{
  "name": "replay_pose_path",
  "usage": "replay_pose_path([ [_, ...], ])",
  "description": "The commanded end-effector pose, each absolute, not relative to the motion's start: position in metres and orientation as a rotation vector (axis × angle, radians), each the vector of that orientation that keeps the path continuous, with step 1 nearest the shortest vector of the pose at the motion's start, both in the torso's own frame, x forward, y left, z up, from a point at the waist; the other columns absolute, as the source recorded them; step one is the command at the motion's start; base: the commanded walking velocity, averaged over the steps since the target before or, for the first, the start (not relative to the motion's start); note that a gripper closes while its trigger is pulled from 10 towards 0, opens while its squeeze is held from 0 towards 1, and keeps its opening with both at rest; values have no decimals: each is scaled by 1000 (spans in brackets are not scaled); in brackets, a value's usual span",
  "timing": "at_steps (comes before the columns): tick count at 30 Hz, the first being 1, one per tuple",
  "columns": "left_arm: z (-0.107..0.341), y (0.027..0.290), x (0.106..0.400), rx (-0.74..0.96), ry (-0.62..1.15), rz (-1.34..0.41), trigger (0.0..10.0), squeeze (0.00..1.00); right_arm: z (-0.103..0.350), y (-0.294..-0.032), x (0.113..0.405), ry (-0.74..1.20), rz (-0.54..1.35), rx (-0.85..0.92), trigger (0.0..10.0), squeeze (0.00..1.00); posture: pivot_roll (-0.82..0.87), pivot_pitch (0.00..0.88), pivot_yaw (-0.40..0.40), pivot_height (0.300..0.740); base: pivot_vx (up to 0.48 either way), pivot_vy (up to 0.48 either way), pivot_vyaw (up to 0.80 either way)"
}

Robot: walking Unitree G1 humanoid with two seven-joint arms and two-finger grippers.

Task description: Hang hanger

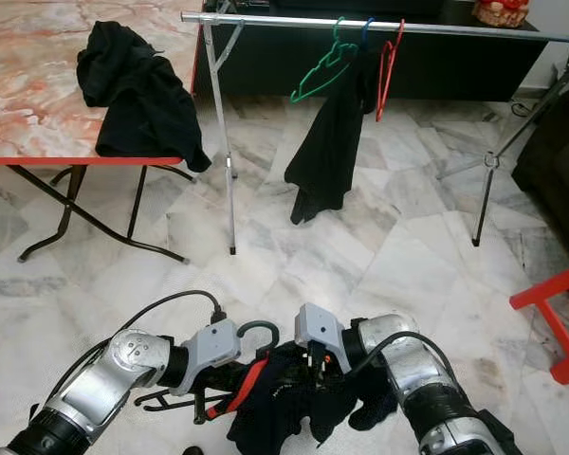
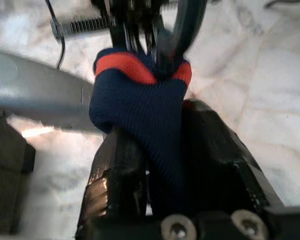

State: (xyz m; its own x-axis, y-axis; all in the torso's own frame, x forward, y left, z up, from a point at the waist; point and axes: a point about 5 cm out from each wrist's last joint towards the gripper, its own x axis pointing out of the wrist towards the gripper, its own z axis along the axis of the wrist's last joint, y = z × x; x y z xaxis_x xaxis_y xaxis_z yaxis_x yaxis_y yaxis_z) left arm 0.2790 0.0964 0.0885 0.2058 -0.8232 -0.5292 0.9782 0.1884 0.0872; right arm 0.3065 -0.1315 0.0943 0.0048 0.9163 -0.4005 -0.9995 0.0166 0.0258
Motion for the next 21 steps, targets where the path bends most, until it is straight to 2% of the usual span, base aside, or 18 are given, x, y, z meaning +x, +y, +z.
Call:
replay_pose_path([
  [1, 85, 94, 276, 440, 416, -1330, 0, 0, 97, -130, 304, 309, 1550, -249, 10000, 0, 27, 193, -98, 740, 0, 0, 0],
  [4, 85, 94, 276, 439, 415, -1331, 0, 0, 96, -129, 304, 307, 1543, -219, 9961, 0, 30, 193, -98, 740, 0, 0, 0],
  [6, 86, 94, 276, 440, 415, -1329, 0, 0, 96, -129, 305, 291, 1516, -185, 1373, 0, 32, 193, -99, 740, 0, 0, 0],
  [7, 86, 94, 276, 439, 415, -1329, 0, 0, 97, -129, 305, 290, 1511, -172, 0, 0, 32, 195, -98, 740, 0, 0, 0],
  [21, 84, 96, 274, 440, 432, -1337, 0, 0, 87, -134, 298, 338, 1497, -163, 0, 0, 31, 207, -96, 740, 0, 0, 0],
])
